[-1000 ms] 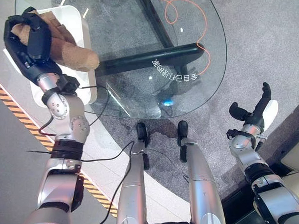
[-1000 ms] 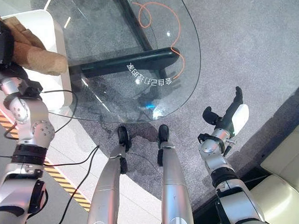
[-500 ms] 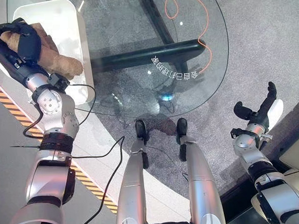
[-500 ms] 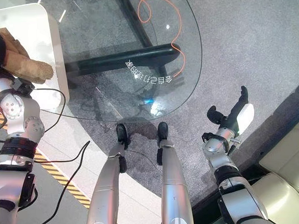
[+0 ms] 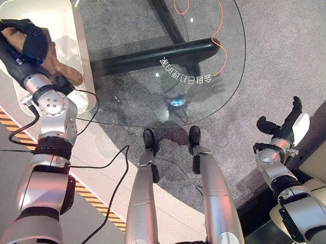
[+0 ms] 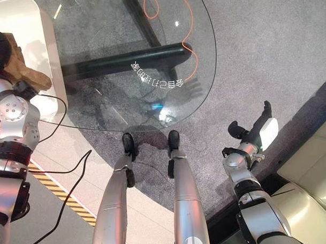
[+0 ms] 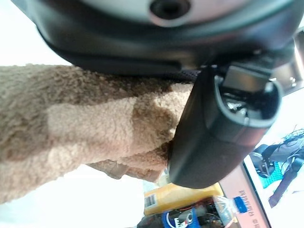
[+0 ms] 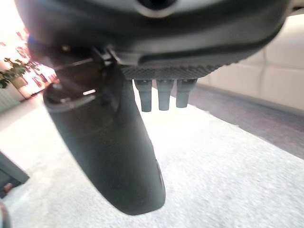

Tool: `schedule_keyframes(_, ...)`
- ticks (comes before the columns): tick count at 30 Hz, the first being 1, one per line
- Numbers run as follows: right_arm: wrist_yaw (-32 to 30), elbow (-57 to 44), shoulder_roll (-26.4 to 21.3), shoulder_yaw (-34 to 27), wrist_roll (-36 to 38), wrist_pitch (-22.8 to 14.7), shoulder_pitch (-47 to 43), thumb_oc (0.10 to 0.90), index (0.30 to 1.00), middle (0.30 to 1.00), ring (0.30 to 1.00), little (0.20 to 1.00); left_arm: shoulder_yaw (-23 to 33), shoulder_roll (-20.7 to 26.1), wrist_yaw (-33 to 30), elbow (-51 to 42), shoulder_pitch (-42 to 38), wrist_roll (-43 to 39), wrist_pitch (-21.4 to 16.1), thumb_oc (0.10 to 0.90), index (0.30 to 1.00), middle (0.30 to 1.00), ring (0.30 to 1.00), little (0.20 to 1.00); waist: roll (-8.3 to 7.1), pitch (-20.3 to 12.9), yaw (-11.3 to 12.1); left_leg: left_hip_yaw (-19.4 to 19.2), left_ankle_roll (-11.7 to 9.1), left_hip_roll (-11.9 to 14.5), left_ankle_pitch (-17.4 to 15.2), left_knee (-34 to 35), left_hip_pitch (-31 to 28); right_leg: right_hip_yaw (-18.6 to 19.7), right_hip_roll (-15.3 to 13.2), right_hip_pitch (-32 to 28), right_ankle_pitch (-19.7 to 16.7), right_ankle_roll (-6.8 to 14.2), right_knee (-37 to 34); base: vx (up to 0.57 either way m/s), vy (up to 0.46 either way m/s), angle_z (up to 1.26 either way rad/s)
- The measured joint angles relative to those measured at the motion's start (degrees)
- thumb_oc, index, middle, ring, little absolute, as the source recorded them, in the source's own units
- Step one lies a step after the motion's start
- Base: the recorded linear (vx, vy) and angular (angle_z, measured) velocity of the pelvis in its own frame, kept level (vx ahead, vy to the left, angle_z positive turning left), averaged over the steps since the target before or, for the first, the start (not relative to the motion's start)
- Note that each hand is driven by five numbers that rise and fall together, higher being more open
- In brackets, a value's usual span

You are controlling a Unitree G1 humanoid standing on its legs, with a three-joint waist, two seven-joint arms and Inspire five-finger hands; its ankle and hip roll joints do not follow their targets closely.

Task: Wipe the table with a cloth and put it in the basket.

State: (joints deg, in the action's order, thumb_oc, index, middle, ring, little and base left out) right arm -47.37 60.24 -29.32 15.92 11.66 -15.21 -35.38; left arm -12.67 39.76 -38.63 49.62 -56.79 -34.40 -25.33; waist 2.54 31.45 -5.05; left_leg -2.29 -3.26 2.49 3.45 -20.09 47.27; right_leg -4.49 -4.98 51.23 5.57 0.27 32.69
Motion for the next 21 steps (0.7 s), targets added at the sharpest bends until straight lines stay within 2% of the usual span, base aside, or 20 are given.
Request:
schedule_keyframes(10,6.5,6.1,0.3,0.4,4.1,0.5,-0.1,0.800,0.900,0.900,0.900,0.900,0.0,0.2,-0.6,3.6,-1.6,0.0,3.4,0.100,0.300,0.300,0.300,0.200,-0.01,0.0,0.0,0.1,0.0,0.1,0.0,-0.1,0.0,0.0,0.0,0.0,-0.1,-0.1,0.1,0.00,0.000,0.00)
schedule_keyframes(16,8.0,6.3,0.4,0.9,4.1,1.4,-0.2,0.800,0.900,0.900,0.900,0.900,-0.2,0.2,-0.6,5.0,-2.1,-0.2,7.0,0.100,0.300,0.300,0.300,0.200,-0.02,0.0,-0.1,0.1,0.0,0.1,0.0,-0.1,0.0,0.0,0.0,0.0,-0.1,-0.1,0.1,0.00,0.000,0.00)
schedule_keyframes(21,8.4,6.3,0.5,0.9,4.1,1.4,-0.3,0.800,0.900,0.900,0.900,0.900,-0.2,0.4,-0.6,9.2,-3.8,-0.2,11.8,0.100,0.300,0.300,0.300,0.200,-0.18,0.0,-0.4,0.1,0.0,0.1,0.0,-0.2,0.0,0.0,0.0,0.0,-0.1,-0.1,0.1,0.00,0.000,0.00)
